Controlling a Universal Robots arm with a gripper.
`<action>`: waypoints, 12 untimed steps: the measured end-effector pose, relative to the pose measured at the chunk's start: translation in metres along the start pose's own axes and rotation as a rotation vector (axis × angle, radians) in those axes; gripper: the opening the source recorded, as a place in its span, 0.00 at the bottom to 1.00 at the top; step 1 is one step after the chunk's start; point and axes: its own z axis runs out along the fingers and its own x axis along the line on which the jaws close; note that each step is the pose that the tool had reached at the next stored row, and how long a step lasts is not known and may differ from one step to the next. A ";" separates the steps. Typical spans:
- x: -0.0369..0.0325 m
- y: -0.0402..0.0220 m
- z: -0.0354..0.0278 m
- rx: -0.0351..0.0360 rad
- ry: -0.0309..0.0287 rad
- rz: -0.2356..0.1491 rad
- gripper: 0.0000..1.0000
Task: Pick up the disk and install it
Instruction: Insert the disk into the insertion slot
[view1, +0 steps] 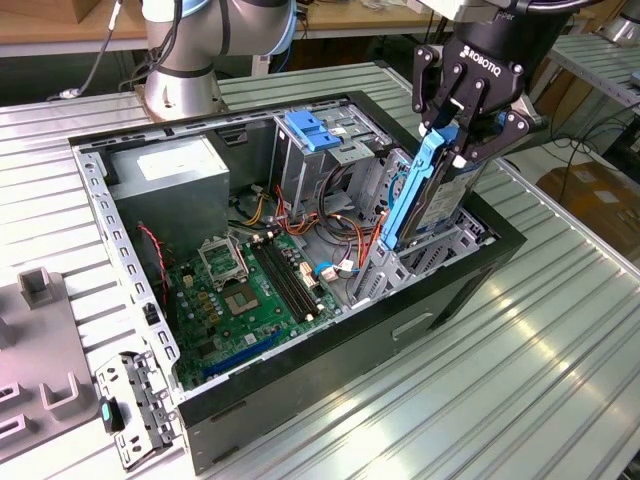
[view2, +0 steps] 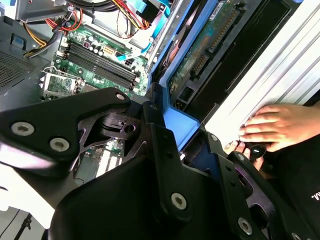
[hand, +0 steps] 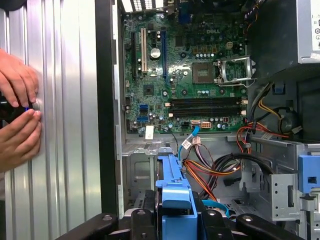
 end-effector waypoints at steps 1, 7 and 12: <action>0.0000 0.0000 0.0000 0.0000 0.0000 0.000 0.37; -0.0002 -0.0001 0.0070 -0.0001 0.0002 0.000 0.37; -0.0005 -0.0003 0.0138 0.0001 -0.0006 0.000 0.37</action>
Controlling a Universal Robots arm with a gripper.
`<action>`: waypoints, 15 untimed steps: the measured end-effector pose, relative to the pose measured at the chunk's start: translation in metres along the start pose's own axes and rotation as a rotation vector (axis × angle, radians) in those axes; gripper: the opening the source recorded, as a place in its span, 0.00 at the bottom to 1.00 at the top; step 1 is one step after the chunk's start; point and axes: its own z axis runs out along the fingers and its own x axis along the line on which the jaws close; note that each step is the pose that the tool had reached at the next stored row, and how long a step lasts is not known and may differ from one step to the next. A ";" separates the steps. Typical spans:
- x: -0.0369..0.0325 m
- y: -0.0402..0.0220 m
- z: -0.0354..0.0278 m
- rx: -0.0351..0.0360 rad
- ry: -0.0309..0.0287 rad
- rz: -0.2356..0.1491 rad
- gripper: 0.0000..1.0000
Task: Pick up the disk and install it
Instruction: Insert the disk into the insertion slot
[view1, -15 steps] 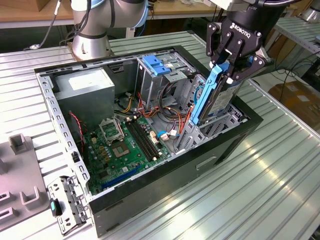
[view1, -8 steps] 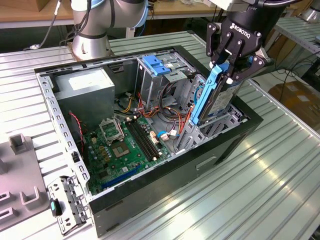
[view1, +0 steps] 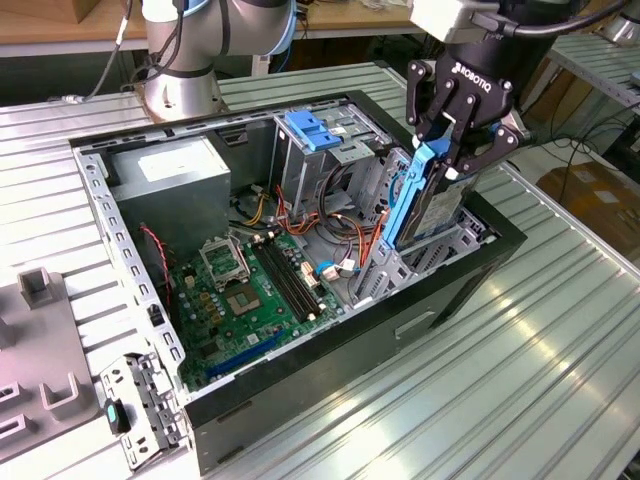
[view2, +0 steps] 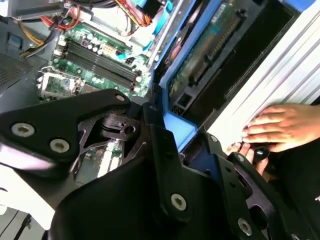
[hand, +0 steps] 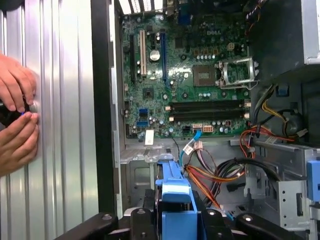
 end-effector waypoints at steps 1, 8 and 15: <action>0.0000 0.0000 -0.0001 0.0000 0.0002 0.000 0.37; 0.0000 0.0001 -0.0003 -0.0002 0.0006 0.000 0.45; -0.0004 -0.0001 0.0085 -0.0002 0.0005 0.000 0.44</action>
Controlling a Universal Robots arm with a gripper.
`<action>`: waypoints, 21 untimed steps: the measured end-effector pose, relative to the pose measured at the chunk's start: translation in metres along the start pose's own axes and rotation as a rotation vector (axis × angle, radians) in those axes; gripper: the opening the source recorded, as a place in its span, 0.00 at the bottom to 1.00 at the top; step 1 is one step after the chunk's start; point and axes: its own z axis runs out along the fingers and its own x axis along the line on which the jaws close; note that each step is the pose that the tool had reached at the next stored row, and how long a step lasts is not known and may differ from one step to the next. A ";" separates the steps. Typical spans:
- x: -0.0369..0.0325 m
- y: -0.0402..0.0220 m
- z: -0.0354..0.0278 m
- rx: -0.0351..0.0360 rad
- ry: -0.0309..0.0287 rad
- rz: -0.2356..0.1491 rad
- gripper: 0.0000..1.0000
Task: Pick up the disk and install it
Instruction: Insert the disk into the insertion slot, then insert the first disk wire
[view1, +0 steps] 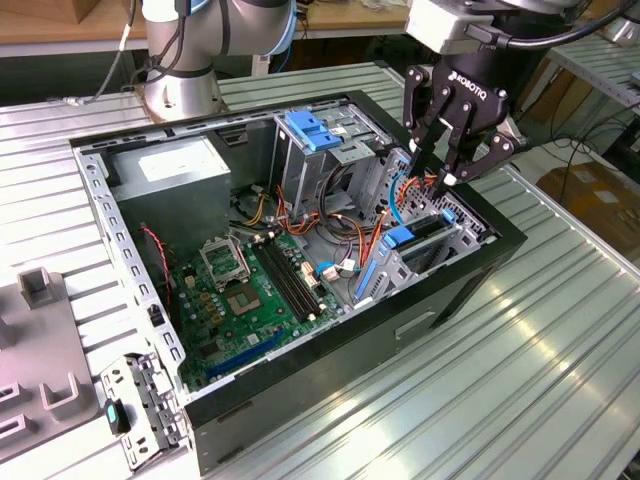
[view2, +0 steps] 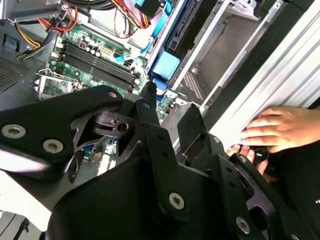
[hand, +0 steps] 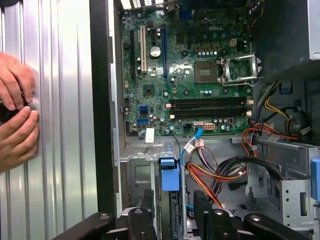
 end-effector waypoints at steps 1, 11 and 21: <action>0.0000 -0.0001 0.0019 0.0001 -0.0002 0.000 0.44; 0.0014 -0.0062 0.0254 0.0001 0.0000 0.000 0.11; 0.0011 -0.0067 0.0339 0.0001 -0.0002 0.000 0.11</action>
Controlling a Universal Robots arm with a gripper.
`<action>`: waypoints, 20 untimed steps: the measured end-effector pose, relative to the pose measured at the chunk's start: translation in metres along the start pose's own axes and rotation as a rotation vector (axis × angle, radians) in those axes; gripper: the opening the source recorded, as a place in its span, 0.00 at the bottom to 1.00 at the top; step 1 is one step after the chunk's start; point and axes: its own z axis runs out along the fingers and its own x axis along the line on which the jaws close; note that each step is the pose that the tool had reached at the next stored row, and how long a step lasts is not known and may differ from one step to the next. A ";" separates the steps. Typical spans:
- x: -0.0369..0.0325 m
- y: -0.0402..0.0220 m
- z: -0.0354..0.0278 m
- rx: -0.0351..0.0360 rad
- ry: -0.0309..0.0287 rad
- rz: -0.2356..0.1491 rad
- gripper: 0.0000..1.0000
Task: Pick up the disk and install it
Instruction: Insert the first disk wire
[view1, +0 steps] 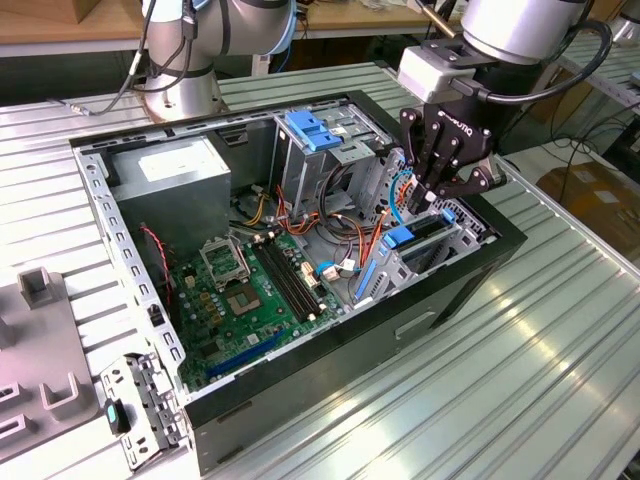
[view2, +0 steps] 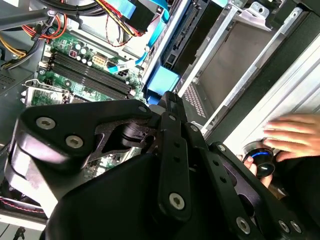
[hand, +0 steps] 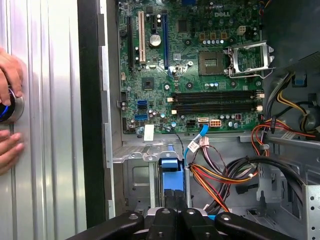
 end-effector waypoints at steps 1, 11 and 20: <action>0.0000 0.0000 0.0000 0.0000 0.0000 0.000 0.11; -0.0002 -0.0048 0.0000 0.0025 0.0008 -0.071 0.11; -0.0003 -0.0086 -0.0010 0.0052 0.0027 -0.149 0.11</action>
